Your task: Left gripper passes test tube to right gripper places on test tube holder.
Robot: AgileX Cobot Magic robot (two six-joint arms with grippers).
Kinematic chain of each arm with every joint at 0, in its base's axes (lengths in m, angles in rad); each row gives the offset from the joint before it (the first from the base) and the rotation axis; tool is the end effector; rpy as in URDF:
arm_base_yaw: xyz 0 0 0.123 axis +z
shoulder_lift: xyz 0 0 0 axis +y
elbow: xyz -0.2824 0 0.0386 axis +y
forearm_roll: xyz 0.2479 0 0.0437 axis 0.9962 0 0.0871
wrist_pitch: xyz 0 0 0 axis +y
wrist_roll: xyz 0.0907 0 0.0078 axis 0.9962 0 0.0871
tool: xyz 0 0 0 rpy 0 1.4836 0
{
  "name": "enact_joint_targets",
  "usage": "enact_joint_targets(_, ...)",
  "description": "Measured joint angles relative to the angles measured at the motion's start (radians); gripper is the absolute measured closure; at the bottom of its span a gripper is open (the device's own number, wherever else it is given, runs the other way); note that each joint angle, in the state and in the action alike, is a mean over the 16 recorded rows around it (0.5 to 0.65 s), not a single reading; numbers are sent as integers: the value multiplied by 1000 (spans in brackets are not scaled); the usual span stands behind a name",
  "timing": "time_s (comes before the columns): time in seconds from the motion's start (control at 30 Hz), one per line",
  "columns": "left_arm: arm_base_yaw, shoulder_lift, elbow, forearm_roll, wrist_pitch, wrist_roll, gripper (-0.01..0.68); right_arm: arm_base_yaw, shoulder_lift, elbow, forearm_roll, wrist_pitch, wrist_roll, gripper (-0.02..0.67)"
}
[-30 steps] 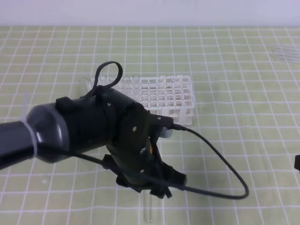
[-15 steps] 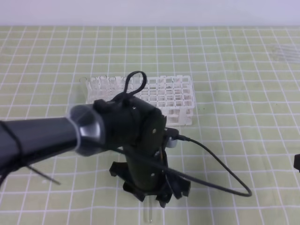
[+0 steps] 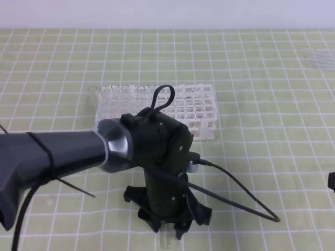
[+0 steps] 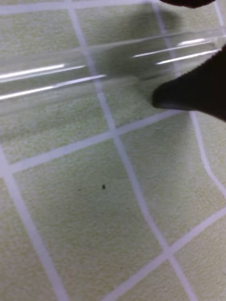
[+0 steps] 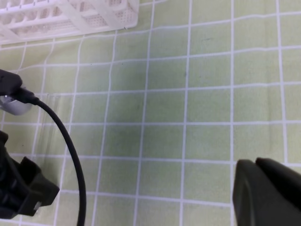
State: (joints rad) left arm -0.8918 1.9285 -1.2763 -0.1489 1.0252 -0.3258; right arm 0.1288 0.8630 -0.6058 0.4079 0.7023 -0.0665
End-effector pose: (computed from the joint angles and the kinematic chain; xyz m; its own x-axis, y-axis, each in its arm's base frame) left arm 0.2153 -0.2852 0.1680 -0.8801 0.4705 0.0631 0.4623 0.8797 -0.1109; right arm 0.1516 0.0432 0.2768 -0.7827 0.1418 -0.6060 -0.1036 0.9305 0.3515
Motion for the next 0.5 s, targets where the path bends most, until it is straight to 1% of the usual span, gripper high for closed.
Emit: enact_joint_targets(0.5, 0, 19, -1, 9, -3, -9, 656, 0, 0, 0, 2, 0, 0, 651)
